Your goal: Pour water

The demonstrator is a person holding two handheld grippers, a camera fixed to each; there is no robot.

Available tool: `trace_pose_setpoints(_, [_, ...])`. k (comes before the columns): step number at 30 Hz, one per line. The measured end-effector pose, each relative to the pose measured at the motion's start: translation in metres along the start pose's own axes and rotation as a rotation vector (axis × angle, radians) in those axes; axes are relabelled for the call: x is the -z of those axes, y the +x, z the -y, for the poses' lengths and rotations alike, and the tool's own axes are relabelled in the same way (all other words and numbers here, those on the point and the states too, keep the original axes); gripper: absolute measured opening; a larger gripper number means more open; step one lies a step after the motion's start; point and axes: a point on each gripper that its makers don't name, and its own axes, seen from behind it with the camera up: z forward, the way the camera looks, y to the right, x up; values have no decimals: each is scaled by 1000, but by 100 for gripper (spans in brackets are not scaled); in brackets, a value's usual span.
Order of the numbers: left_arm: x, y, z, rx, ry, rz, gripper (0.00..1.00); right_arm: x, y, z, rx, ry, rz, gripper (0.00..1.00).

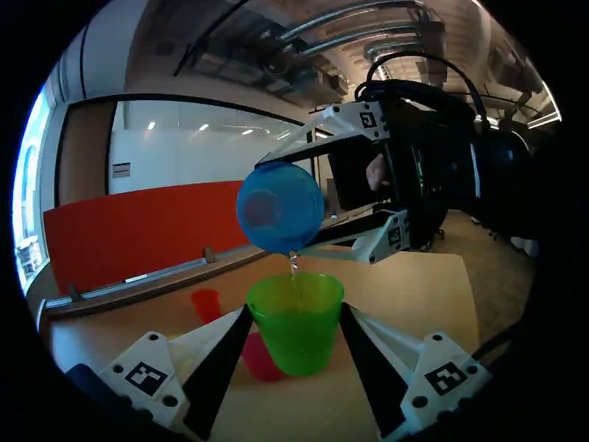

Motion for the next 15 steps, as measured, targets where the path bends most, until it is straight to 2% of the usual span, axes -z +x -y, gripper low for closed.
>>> trace_pose_setpoints(15, [0,2,-1,-5,0,-3,85,2,3,-3,62,-5,5,91])
